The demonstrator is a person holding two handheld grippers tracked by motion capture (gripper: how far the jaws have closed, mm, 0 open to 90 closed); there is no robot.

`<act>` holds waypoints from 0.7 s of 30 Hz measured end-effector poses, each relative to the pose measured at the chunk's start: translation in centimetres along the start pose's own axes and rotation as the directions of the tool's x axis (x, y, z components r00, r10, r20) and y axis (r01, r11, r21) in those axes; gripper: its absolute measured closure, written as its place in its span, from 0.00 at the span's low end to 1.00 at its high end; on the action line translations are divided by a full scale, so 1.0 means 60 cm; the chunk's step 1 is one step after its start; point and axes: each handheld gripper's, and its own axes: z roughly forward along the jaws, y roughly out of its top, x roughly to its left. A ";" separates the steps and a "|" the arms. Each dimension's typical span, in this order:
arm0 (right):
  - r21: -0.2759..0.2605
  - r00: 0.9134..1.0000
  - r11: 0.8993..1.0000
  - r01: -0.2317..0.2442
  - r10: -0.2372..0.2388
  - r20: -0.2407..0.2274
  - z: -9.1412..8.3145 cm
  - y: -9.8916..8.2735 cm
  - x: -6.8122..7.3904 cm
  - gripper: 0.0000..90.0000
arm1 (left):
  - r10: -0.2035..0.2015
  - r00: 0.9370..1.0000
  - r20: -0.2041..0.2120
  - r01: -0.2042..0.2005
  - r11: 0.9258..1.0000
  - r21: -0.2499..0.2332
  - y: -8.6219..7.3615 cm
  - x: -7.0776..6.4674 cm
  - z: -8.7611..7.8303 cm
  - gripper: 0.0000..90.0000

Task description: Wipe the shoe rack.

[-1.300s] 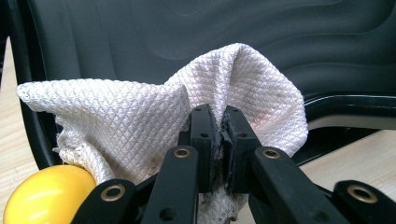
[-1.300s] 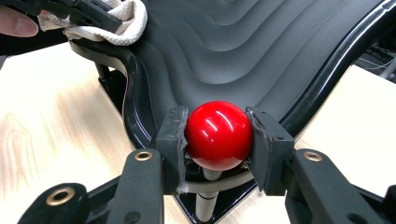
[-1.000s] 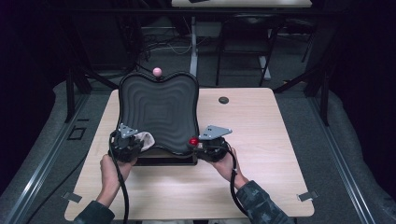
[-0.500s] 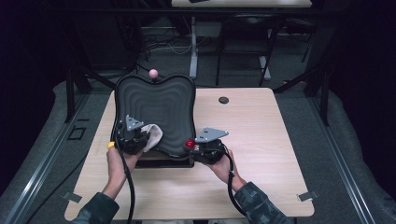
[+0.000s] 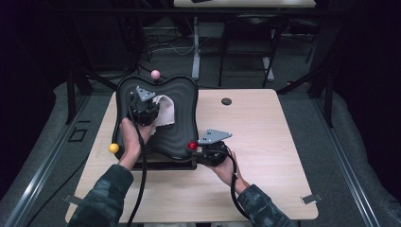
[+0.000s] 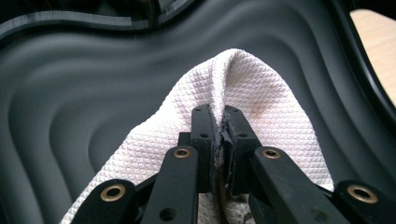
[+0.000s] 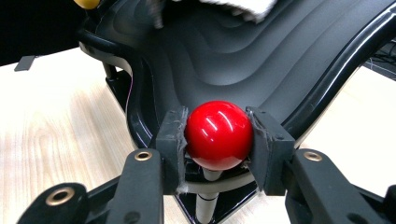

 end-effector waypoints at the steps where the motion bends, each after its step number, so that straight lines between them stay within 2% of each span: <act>1: 0.000 1.000 1.000 0.000 0.000 0.000 0.000 0.000 0.000 0.67 | -0.002 1.000 -0.006 0.002 1.000 -0.004 0.009 -0.001 0.005 0.93; 13: -0.006 1.000 1.000 -0.004 0.004 0.002 0.000 -0.001 0.000 0.67 | -0.019 0.997 -0.069 0.016 0.999 -0.034 0.068 0.006 0.044 0.93; 21: -0.006 1.000 1.000 -0.003 0.003 0.004 0.000 -0.001 0.000 0.67 | -0.039 0.995 -0.087 0.036 0.998 -0.042 0.104 0.002 0.069 0.93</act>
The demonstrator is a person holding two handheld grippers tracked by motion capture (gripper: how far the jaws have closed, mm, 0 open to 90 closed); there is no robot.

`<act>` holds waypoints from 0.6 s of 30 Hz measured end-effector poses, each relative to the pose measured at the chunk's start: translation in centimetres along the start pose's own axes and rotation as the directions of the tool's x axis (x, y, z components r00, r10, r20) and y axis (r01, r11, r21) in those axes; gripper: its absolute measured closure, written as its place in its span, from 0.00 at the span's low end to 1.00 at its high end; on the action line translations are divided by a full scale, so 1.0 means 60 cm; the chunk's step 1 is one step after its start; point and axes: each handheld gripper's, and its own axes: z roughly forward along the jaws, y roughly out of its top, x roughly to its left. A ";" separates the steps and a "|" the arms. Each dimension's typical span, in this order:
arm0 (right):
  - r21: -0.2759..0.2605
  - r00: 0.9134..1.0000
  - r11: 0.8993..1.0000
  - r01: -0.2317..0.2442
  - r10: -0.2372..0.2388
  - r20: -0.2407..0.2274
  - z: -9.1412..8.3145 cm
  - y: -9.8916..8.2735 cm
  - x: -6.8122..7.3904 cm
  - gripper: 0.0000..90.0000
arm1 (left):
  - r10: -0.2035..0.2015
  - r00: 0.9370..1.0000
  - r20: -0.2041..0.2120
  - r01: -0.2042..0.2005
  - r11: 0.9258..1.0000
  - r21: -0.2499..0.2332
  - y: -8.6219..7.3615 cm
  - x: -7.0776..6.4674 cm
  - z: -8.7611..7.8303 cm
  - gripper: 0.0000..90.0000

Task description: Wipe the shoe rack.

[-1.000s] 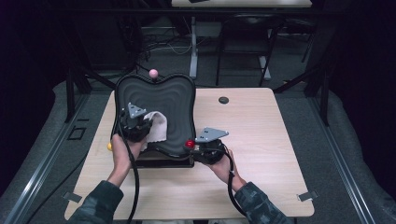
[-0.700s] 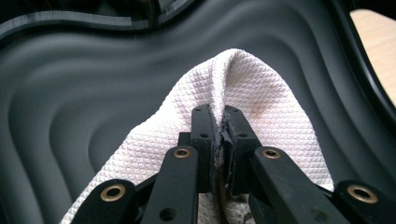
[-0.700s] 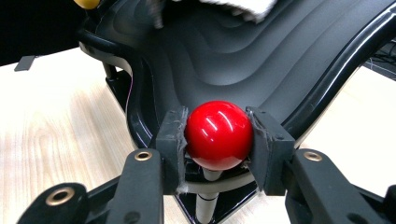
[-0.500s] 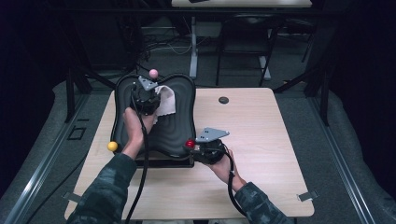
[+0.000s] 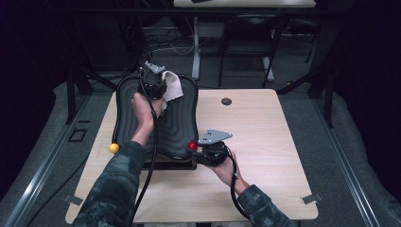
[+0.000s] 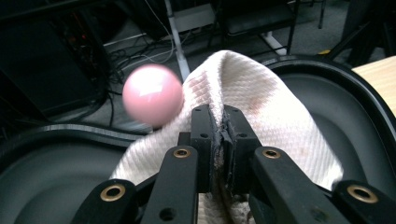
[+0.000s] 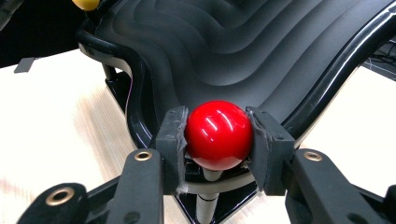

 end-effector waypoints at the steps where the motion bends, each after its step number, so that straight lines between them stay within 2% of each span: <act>1: 0.000 1.000 1.000 0.000 0.000 0.000 0.000 0.000 0.000 0.67 | -0.006 1.000 -0.003 0.006 1.000 0.001 0.005 -0.002 0.005 0.93; 6: 0.000 1.000 1.000 0.001 -0.001 0.001 0.000 0.000 0.000 0.67 | -0.007 0.999 -0.031 0.008 1.000 0.026 0.016 -0.008 0.023 0.93; 9: -0.001 1.000 1.000 0.000 0.000 0.001 0.000 0.000 0.000 0.67 | -0.018 0.999 -0.043 0.019 1.000 0.024 0.021 -0.007 0.029 0.93; 12: -0.002 1.000 1.000 0.001 -0.001 0.000 0.000 0.000 0.000 0.67 | -0.003 0.999 -0.049 0.004 1.000 0.026 0.028 -0.010 0.032 0.93; 18: -0.001 1.000 1.000 0.000 0.000 0.001 0.000 0.000 0.000 0.67 | 0.006 1.000 -0.022 -0.006 1.000 0.029 0.036 -0.018 0.038 0.93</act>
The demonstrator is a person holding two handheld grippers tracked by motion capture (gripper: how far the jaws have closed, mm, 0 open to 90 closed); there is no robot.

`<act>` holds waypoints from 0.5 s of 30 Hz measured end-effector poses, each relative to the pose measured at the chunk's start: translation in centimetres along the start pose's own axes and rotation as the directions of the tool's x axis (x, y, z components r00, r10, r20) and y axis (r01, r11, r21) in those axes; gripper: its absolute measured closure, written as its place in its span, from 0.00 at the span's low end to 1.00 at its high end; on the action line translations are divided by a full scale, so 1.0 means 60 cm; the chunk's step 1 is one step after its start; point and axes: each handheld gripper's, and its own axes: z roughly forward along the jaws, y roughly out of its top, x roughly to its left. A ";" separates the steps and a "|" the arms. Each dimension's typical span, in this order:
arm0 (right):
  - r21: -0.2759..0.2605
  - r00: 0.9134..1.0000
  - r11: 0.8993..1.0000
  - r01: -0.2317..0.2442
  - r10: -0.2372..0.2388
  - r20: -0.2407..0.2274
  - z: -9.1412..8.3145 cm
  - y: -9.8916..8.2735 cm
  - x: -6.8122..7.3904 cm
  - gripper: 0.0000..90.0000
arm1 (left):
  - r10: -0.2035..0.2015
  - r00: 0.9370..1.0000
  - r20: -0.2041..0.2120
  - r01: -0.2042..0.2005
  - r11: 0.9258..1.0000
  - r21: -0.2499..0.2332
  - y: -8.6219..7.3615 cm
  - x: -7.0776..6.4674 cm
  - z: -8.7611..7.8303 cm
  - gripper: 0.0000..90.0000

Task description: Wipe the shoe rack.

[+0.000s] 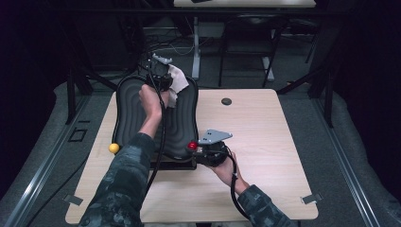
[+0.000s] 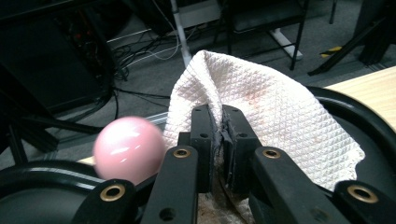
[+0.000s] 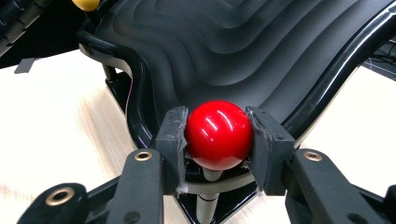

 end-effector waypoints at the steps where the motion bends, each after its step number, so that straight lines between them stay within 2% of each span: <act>1: 0.000 1.000 1.000 0.000 0.000 -0.001 0.000 0.000 0.000 0.67 | 0.003 1.000 0.004 -0.003 1.000 0.004 0.001 -0.001 0.000 0.93; 7: 0.000 1.000 1.000 0.003 -0.003 0.001 0.000 0.000 0.000 0.67 | 0.020 0.999 0.046 -0.020 1.000 0.002 0.012 -0.015 0.007 0.93; 10: -0.001 1.000 1.000 0.001 -0.001 -0.001 0.000 0.000 0.000 0.67 | 0.053 0.997 0.063 -0.053 0.999 0.003 0.015 -0.030 0.011 0.93; 15: -0.001 1.000 1.000 0.001 -0.001 0.000 0.000 -0.001 0.000 0.67 | 0.072 0.992 0.100 -0.073 0.997 0.005 0.017 -0.048 0.014 0.93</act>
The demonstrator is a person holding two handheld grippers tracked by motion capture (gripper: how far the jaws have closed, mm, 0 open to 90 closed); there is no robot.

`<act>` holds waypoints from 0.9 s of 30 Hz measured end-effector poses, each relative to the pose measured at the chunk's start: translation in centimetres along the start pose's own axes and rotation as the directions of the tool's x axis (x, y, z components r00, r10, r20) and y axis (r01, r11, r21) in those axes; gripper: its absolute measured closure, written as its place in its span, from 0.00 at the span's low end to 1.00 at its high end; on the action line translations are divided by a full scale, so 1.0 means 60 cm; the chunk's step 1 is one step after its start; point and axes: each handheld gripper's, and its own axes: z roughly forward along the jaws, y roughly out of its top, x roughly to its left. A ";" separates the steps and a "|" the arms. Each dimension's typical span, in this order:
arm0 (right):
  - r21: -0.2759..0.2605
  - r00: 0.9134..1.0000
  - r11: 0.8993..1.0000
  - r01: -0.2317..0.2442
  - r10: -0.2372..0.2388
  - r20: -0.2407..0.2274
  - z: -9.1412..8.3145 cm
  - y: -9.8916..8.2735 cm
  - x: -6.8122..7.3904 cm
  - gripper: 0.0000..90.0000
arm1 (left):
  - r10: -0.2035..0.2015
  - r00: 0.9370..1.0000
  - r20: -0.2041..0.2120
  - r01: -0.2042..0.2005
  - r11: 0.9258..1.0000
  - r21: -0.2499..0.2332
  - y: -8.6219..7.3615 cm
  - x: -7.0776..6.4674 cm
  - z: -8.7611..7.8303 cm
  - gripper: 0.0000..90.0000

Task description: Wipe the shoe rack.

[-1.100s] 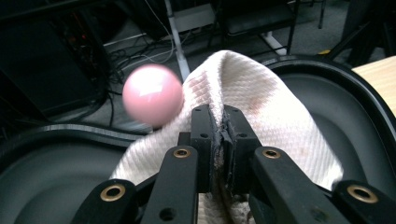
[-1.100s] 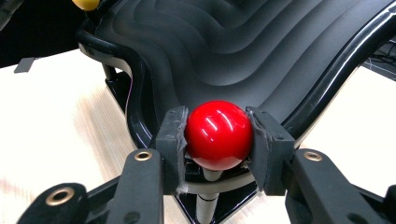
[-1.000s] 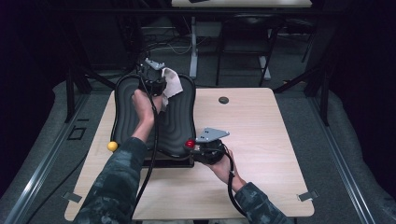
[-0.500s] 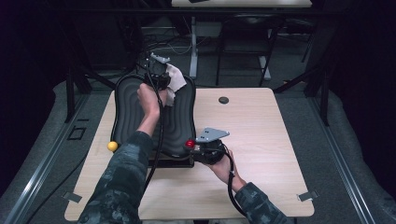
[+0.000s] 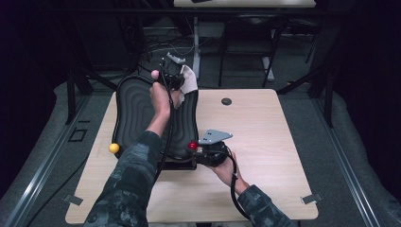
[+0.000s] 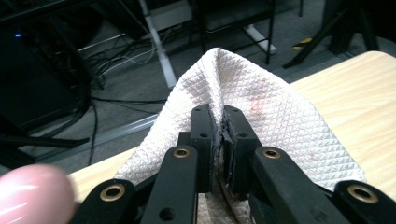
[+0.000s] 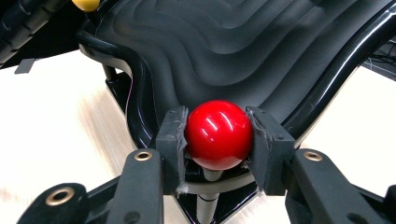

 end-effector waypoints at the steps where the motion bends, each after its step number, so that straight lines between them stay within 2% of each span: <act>1: 0.000 1.000 1.000 0.000 0.000 0.000 0.000 0.000 0.000 0.67 | 0.005 1.000 0.006 -0.005 1.000 0.000 0.001 -0.003 0.001 0.93; 9: -0.002 1.000 1.000 -0.002 0.002 -0.004 0.000 0.000 0.000 0.67 | 0.024 0.995 0.094 -0.027 0.999 0.028 -0.001 -0.022 0.001 0.93; 13: -0.003 1.000 1.000 -0.005 0.005 -0.005 0.000 0.000 0.000 0.67 | 0.082 0.990 0.110 -0.087 0.995 0.043 -0.010 -0.037 -0.001 0.93; 16: -0.003 1.000 1.000 -0.006 0.006 -0.006 0.000 0.000 0.000 0.67 | 0.080 0.988 0.129 -0.086 0.995 0.040 -0.017 -0.041 -0.004 0.93; 21: -0.004 1.000 1.000 -0.006 0.006 -0.006 0.000 0.000 -0.001 0.67 | 0.105 0.984 0.144 -0.112 0.993 0.040 -0.028 -0.050 -0.011 0.93; 27: -0.005 1.000 1.000 -0.006 0.006 -0.005 0.000 -0.001 -0.001 0.67 | 0.112 0.979 0.172 -0.121 0.992 0.042 -0.050 -0.057 -0.023 0.93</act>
